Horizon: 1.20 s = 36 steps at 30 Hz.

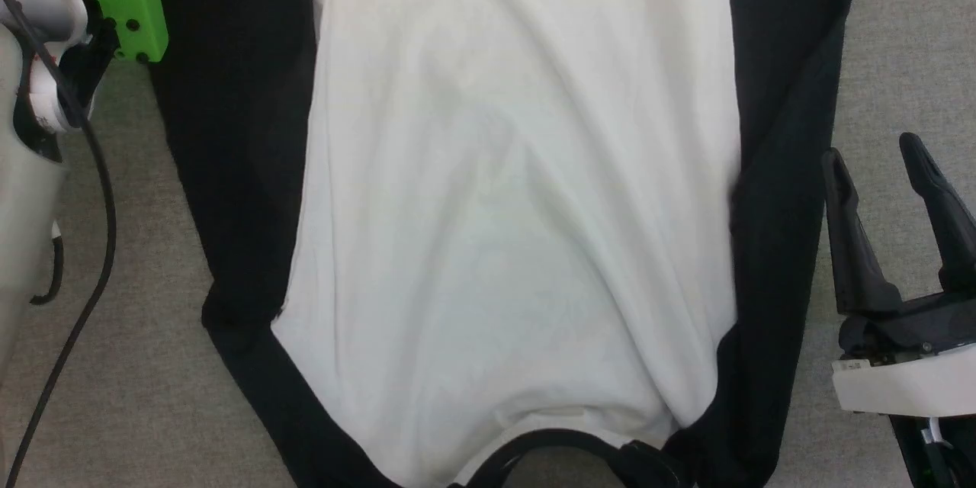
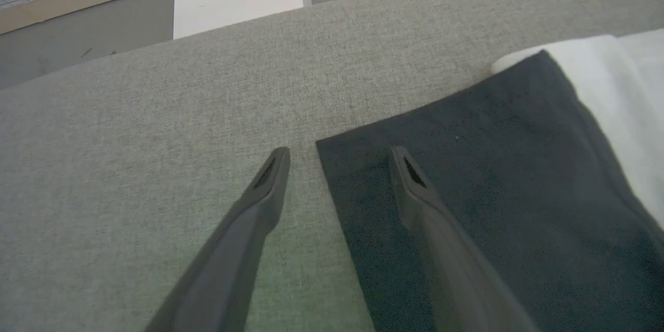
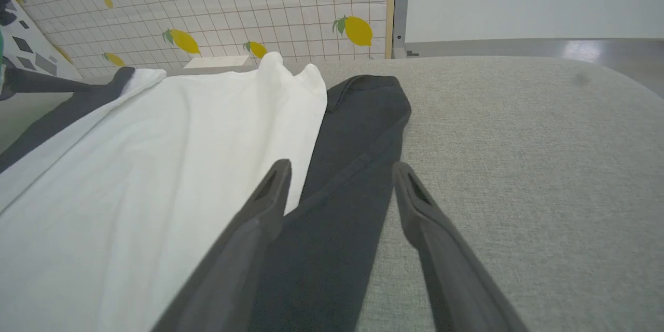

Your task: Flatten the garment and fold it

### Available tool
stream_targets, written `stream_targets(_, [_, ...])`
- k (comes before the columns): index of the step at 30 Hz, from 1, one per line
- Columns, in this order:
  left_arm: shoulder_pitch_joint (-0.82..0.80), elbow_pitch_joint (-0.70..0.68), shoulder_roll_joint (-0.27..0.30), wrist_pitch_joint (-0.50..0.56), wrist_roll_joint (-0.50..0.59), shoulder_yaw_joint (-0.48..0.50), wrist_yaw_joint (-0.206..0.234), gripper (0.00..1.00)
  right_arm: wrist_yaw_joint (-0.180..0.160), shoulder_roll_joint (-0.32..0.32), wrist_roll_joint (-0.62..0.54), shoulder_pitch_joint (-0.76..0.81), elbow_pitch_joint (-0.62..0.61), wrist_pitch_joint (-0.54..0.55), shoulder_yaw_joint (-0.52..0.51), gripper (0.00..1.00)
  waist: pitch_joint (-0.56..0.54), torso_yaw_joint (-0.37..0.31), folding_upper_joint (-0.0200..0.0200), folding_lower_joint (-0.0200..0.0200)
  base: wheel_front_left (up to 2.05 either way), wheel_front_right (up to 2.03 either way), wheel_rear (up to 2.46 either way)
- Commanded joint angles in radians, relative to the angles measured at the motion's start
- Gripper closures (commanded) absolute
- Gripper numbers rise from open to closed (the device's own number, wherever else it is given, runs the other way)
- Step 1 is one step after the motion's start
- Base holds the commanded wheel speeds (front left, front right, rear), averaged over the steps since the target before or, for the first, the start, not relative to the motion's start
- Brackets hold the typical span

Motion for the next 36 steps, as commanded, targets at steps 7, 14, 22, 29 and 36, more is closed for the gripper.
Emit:
stream_targets(7, [0.040,-0.002,0.019,0.027,-0.036,0.003,-0.009,1.00,-0.001,-0.010,0.000,-0.024,0.000,0.006,-0.019,0.00,0.021,-0.005,0.0000,-0.0002,0.00,0.00,0.00])
stream_targets(14, [0.057,-0.014,0.024,-0.051,-0.042,0.030,-0.006,1.00,-0.001,-0.011,-0.002,-0.029,0.003,0.009,-0.030,0.00,-0.016,0.008,0.0000,-0.0002,0.00,0.00,0.00])
stream_targets(22, [0.127,-0.079,0.041,-0.127,-0.108,0.083,-0.041,1.00,-0.001,0.004,-0.003,-0.005,0.024,0.012,-0.042,0.00,-0.149,0.039,0.0000,-0.0002,0.00,0.00,0.00])
stream_targets(29, [0.290,-0.204,0.114,-0.165,-0.193,0.189,-0.014,1.00,-0.001,0.031,-0.002,0.060,0.036,0.037,-0.047,0.00,-0.316,0.079,0.0000,-0.0002,0.00,0.00,0.00])
stream_targets(36, [0.476,-0.274,0.164,-0.229,-0.285,0.323,0.002,1.00,-0.001,0.056,-0.008,0.118,0.033,0.056,-0.058,0.00,-0.427,0.107,0.0000,-0.0002,0.00,0.00,0.00])
